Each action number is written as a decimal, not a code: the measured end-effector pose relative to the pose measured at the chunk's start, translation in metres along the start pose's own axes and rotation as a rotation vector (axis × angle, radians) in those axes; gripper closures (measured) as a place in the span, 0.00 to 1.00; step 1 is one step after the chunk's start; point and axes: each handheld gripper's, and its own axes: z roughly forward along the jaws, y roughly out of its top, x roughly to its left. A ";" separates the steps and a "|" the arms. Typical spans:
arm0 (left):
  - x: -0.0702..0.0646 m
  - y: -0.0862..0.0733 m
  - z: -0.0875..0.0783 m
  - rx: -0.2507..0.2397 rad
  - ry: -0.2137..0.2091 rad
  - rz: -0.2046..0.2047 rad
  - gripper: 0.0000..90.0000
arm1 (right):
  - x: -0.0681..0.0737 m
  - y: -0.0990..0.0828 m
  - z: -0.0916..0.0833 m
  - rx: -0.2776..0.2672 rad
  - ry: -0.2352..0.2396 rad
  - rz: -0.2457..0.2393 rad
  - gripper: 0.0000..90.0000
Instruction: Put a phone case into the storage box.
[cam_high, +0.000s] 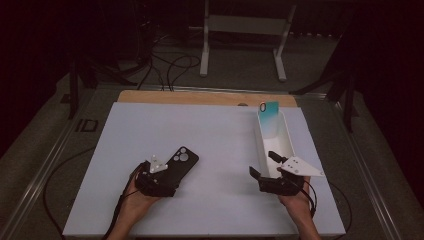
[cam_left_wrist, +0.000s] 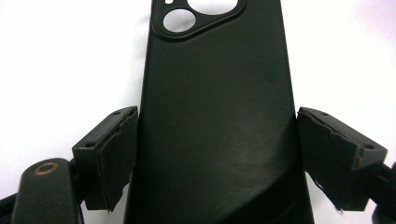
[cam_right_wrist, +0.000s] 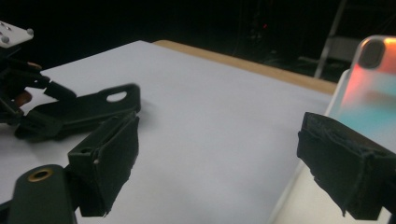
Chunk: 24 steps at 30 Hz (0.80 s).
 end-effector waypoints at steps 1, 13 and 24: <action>-0.001 0.002 -0.002 -0.015 -0.001 0.002 0.18 | -0.001 0.002 0.001 0.006 0.009 0.014 0.14; -0.012 0.048 -0.024 -0.198 0.010 0.071 0.18 | -0.008 0.038 0.019 0.082 0.088 0.072 0.11; -0.037 0.083 -0.029 -0.285 -0.014 0.166 0.17 | -0.004 0.075 0.028 0.055 0.169 0.086 0.11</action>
